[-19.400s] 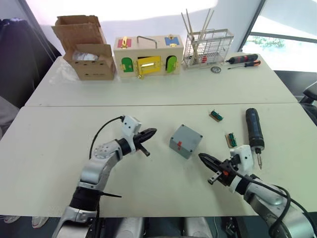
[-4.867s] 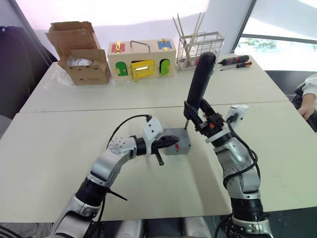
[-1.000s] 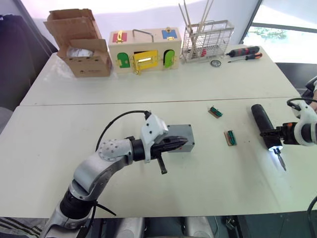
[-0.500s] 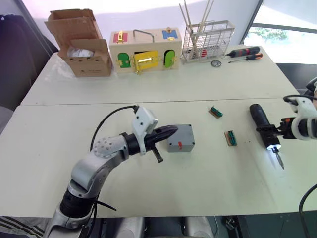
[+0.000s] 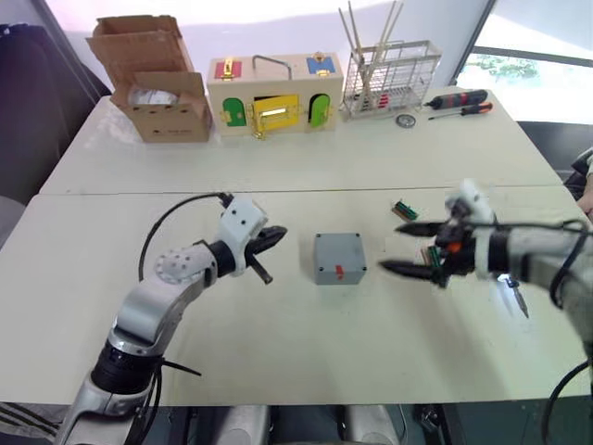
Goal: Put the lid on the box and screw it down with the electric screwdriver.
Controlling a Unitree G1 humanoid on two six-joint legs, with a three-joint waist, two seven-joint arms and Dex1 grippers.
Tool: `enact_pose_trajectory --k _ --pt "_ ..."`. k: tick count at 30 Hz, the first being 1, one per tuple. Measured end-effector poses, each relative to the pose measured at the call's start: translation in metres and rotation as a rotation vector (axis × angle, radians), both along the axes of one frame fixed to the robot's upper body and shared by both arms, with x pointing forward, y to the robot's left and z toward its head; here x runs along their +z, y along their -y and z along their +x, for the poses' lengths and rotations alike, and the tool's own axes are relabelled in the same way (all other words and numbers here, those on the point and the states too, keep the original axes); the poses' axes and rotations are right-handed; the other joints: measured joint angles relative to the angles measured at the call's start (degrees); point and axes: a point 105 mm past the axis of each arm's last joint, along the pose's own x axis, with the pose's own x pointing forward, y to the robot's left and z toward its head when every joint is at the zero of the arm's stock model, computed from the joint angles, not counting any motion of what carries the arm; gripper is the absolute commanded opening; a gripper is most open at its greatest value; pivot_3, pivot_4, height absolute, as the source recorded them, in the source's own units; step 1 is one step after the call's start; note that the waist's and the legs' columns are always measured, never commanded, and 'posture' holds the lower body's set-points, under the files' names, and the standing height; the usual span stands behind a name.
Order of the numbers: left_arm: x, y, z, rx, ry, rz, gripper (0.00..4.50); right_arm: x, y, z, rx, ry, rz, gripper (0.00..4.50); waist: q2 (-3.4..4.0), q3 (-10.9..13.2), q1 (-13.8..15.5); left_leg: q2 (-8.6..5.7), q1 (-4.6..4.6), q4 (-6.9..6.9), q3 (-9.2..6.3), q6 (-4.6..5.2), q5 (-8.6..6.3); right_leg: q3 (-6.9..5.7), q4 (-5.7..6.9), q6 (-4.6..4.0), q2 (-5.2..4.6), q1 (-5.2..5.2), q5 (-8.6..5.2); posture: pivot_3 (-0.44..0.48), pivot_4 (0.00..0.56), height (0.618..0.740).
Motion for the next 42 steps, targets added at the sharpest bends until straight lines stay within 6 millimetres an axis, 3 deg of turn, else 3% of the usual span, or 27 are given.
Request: enact_pose_trajectory --k 10,18,28,31,35,38,42 --pt "-0.03 0.012 -0.008 -0.049 -0.095 -0.007 0.0 -0.05 -0.025 -0.01 0.032 -0.07 0.019 4.49 0.0 0.0 0.0 0.03 0.08 -0.05 -0.03 -0.07 0.04 -0.02 0.16 0.0 0.06 -0.02 0.0 0.0 0.15 0.734" --pt "-0.027 0.036 0.003 -0.148 -0.038 0.015 0.0 -0.053 -0.034 -0.012 0.042 -0.088 0.029 4.49 0.0 0.0 0.0 0.02 0.09 -0.04 -0.05 -0.08 0.05 -0.04 0.16 0.0 0.06 -0.01 0.0 0.0 0.15 0.734" --pt "-0.03 0.04 0.031 -0.183 0.018 0.07 0.0 -0.046 -0.057 -0.035 0.103 -0.123 0.064 4.49 -0.01 0.0 0.0 0.01 0.08 -0.02 -0.04 -0.08 0.05 -0.04 0.16 0.0 0.08 -0.01 0.0 0.0 0.15 0.734" --pt "-0.033 0.033 0.034 -0.16 0.02 0.082 0.0 -0.044 -0.052 -0.035 0.081 -0.11 0.028 4.49 -0.01 0.0 0.0 0.0 0.09 -0.02 -0.05 -0.08 0.05 -0.04 0.17 0.0 0.08 -0.01 0.0 0.0 0.15 0.734" --pt "-0.035 0.008 0.035 -0.083 0.017 0.099 0.0 -0.037 -0.021 -0.021 0.031 -0.012 -0.127 4.49 -0.01 0.0 -0.1 -0.01 0.1 -0.03 -0.01 -0.08 0.05 -0.04 0.18 0.0 0.09 -0.02 0.0 0.0 0.15 0.734" --pt "-0.039 -0.009 0.024 -0.054 -0.008 0.108 0.0 -0.03 -0.003 0.001 0.011 0.099 -0.181 4.49 0.01 0.0 -0.2 0.01 0.11 -0.04 0.02 -0.08 0.05 -0.03 0.19 0.0 0.1 -0.02 0.0 0.0 0.15 0.734" --pt "-0.04 -0.007 0.0 -0.107 -0.062 0.049 0.0 -0.031 -0.003 0.017 0.088 0.172 -0.212 4.49 -0.01 0.0 0.0 0.05 0.11 -0.03 -0.02 -0.09 0.05 -0.04 0.19 0.0 0.09 -0.02 0.0 0.0 0.15 0.734"
